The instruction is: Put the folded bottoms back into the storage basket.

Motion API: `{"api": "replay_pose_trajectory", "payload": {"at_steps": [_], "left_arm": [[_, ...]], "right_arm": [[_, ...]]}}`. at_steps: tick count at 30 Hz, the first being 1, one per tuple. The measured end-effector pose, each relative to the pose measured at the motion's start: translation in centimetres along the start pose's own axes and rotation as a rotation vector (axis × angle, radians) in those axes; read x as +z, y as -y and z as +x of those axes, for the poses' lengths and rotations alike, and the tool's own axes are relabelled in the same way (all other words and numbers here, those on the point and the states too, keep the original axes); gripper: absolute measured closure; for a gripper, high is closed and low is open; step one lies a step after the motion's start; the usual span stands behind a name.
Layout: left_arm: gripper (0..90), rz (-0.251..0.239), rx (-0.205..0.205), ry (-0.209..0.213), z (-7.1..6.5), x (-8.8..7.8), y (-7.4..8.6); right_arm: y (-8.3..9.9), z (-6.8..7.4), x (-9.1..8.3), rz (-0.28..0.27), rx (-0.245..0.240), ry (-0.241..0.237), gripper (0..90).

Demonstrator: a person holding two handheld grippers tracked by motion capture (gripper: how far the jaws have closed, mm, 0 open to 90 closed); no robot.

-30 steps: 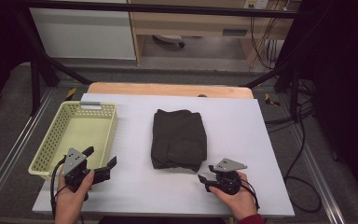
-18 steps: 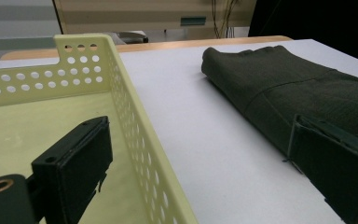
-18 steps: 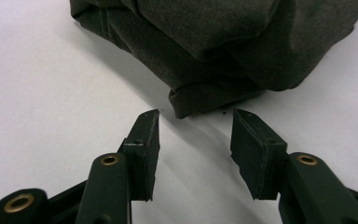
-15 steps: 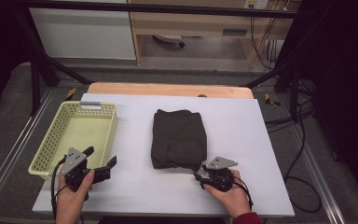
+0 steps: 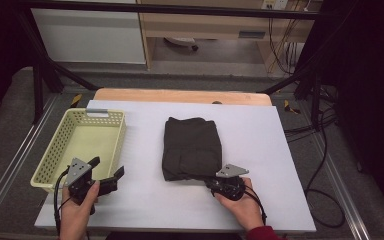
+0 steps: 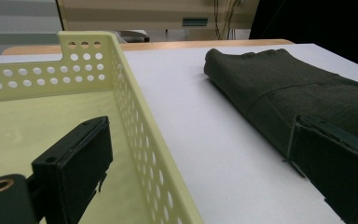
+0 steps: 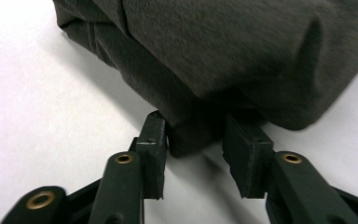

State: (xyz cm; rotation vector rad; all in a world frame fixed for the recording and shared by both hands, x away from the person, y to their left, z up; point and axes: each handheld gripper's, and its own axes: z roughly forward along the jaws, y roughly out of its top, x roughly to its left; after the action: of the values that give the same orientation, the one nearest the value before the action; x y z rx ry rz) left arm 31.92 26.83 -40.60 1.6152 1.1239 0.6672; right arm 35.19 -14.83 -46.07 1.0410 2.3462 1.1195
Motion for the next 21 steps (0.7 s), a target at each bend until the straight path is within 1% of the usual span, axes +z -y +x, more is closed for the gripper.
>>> {"api": "replay_pose_trajectory", "payload": {"at_steps": [1, 2, 4, 5, 6, 8, 10, 20, 21], "left_arm": [[6.0, -0.002, -0.007, -0.001, 0.0, 0.0, 0.0], [6.0, -0.002, -0.007, -0.001, 0.0, 0.0, 0.0], [6.0, 0.0, -0.01, 0.002, 0.1, 0.0, 0.0], [6.0, 0.0, -0.011, 0.001, 0.2, 0.0, 0.0], [6.0, -0.001, -0.012, 0.0, 0.2, -0.1, 0.0], [6.0, -0.001, -0.014, -0.001, 0.3, -0.1, 0.0], [6.1, 0.0, -0.018, 0.0, 0.3, -0.1, 0.0], [6.1, -0.005, -0.027, 0.0, 0.5, -0.2, 0.0], [6.0, -0.005, -0.028, 0.0, 0.5, -0.2, 0.0]], "right_arm": [[-0.1, 0.0, 0.1, -0.002, -0.007, 0.002, 63.4], [-0.1, 0.0, 0.1, -0.002, -0.007, 0.002, 63.4], [-0.4, 0.2, 0.3, -0.008, -0.029, 0.003, 75.6], [-0.4, 0.1, 0.2, -0.009, -0.037, 0.004, 77.6], [-0.4, 0.1, 0.2, -0.009, -0.037, 0.004, 77.6], [-0.4, 0.1, -0.2, -0.019, -0.032, 0.0, 80.5], [-0.4, 0.0, -0.4, -0.024, -0.038, -0.001, 81.3], [-0.1, 0.1, -1.6, -0.026, -0.049, -0.007, 82.2], [0.1, 0.3, -2.0, -0.021, -0.053, -0.011, 82.2]]}}
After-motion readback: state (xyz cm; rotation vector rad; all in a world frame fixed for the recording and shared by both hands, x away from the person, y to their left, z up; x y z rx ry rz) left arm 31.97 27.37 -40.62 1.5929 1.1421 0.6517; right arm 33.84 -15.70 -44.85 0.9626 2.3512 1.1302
